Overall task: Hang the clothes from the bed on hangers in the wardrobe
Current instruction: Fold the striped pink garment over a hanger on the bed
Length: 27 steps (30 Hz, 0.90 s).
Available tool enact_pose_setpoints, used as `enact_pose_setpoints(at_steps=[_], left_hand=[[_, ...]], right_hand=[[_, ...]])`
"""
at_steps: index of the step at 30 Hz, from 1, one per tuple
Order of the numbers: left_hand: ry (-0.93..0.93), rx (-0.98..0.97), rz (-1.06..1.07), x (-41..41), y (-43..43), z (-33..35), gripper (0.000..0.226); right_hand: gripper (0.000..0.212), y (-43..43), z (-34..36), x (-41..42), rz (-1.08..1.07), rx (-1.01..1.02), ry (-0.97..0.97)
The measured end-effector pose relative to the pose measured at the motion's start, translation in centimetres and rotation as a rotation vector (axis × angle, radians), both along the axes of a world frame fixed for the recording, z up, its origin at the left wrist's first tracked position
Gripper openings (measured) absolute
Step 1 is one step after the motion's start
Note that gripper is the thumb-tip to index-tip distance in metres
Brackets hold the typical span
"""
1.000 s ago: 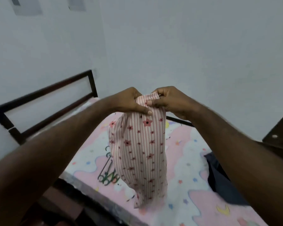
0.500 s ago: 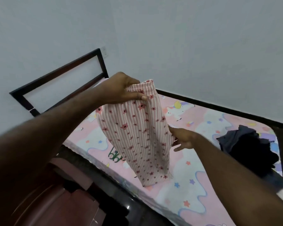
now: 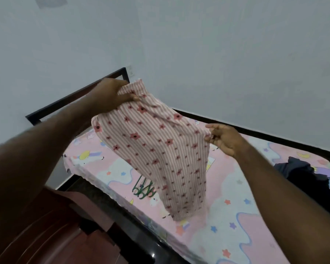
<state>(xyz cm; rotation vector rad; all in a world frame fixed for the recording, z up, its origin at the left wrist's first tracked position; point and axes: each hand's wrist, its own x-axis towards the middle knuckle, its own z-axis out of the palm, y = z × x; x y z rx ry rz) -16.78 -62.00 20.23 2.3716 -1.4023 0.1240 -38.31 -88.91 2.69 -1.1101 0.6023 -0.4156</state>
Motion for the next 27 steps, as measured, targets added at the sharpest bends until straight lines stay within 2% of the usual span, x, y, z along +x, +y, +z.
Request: enact_pose_setpoints(at_steps=[2, 4, 7, 9, 11, 14, 16, 18, 21, 23, 27], left_hand=[[-0.012, -0.026, 0.058, 2.1, 0.5, 1.1, 0.044], [-0.007, -0.058, 0.091, 3.7, 0.6, 2.5, 0.044], [0.012, -0.049, 0.117, 5.1, 0.1, 5.0, 0.042], [-0.024, -0.04, 0.144, 5.7, -0.3, 6.6, 0.038], [-0.084, -0.012, 0.203, 6.1, -0.8, 7.6, 0.036], [-0.165, -0.016, 0.266, 6.0, -2.0, 8.7, 0.03], [-0.131, -0.064, 0.276, 5.7, -2.9, 9.1, 0.028], [-0.076, -0.087, 0.271, 5.3, -3.8, 9.4, 0.025], [0.122, -0.176, 0.233, 5.0, -4.9, 9.3, 0.014], [0.212, -0.246, 0.211, 5.1, -5.8, 9.3, 0.012], [0.235, -0.316, 0.212, 4.5, -9.0, 9.9, 0.015]], right_hand=[[0.018, -0.3, 3.1, -0.1, 0.081, -0.164, 0.007], [0.021, -0.2, 6.1, 0.0, 0.148, -0.462, 0.1], [0.013, -0.3, 10.1, 0.6, 0.037, -0.863, 0.195], [0.007, -0.2, 12.2, 0.6, -0.076, -0.916, 0.176], [0.018, -0.3, 13.5, 0.5, -0.087, -0.949, 0.199], [0.026, -0.4, 14.8, 0.1, -0.059, -1.158, 0.386], [0.025, -0.6, 15.3, -0.3, -0.077, -1.122, 0.395], [0.023, -0.8, 15.6, -0.8, -0.079, -0.873, 0.259], [0.017, -1.4, 15.6, -1.5, -0.058, -0.471, 0.055], [0.011, -2.1, 15.4, -1.8, -0.05, -0.367, -0.004], [0.008, -4.4, 14.2, -2.1, -0.095, -0.297, -0.055]])
